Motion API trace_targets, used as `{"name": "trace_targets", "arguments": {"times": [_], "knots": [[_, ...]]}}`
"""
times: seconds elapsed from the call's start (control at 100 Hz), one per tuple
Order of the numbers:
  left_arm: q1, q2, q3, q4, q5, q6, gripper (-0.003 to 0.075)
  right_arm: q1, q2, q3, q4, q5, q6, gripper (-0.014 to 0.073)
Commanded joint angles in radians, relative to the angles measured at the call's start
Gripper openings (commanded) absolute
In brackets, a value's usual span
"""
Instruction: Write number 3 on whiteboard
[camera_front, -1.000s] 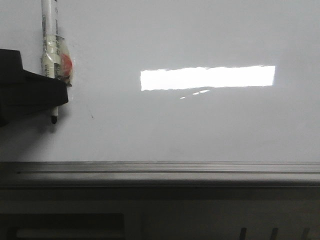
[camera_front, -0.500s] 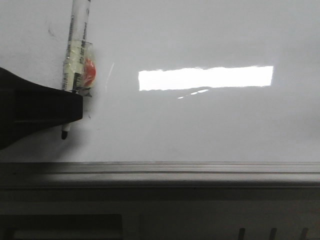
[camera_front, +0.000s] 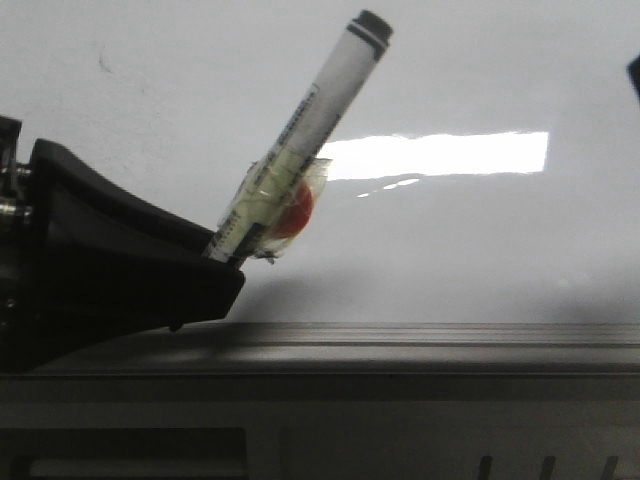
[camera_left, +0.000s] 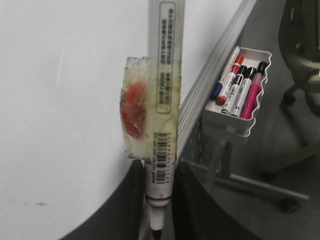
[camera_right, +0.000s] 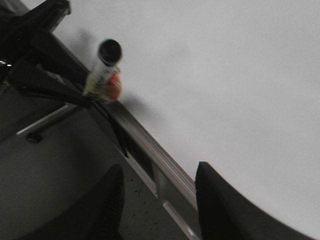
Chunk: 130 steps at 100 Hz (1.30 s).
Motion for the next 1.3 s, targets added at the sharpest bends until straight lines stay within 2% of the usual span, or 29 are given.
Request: {"name": "trace_targets", "arguments": {"times": [0.0, 0.12, 0.23, 0.33, 0.54, 0.61, 0.73, 0.91, 1.03, 1.18, 1.25, 1.29], "knots": [[0.001, -0.02, -0.067, 0.094, -0.015, -0.01, -0.002, 0.061, 0.075, -0.074, 0.023, -0.071, -0.02, 0.0344], [0.001, -0.02, -0.092, 0.219, -0.015, -0.01, -0.002, 0.154, 0.161, -0.121, 0.023, -0.105, -0.022, 0.0344], [0.001, -0.02, -0.092, 0.25, -0.015, -0.01, -0.002, 0.23, 0.233, -0.145, 0.019, -0.173, -0.022, 0.0344], [0.001, -0.02, -0.092, 0.269, -0.015, -0.01, -0.002, 0.262, 0.284, -0.162, 0.016, -0.217, -0.022, 0.0344], [0.001, -0.02, -0.092, 0.281, -0.014, -0.01, -0.002, 0.278, 0.33, -0.18, 0.012, -0.21, -0.022, 0.0338], [0.001, -0.02, -0.092, 0.281, -0.014, -0.01, -0.002, 0.278, 0.33, -0.18, 0.008, -0.207, -0.022, 0.0279], [0.001, -0.035, -0.092, 0.281, -0.014, -0.01, -0.002, 0.278, 0.33, -0.18, -0.035, -0.184, -0.022, 0.0128], [0.001, -0.078, -0.092, 0.281, -0.013, -0.01, -0.002, 0.278, 0.33, -0.18, -0.051, -0.175, -0.022, 0.0041], [0.001, -0.096, -0.092, 0.281, -0.013, -0.01, -0.002, 0.278, 0.33, -0.18, -0.051, -0.175, -0.022, -0.0072], [0.001, -0.098, -0.092, 0.281, 0.008, -0.011, -0.0013, 0.278, 0.33, -0.18, -0.051, -0.183, -0.022, -0.0071], [0.001, -0.098, -0.092, 0.281, 0.015, -0.011, 0.0036, 0.278, 0.33, -0.18, -0.051, -0.188, -0.022, -0.0071], [0.001, -0.098, -0.092, 0.281, 0.015, -0.011, 0.0093, 0.278, 0.33, -0.18, -0.051, -0.188, -0.022, -0.0071]]}}
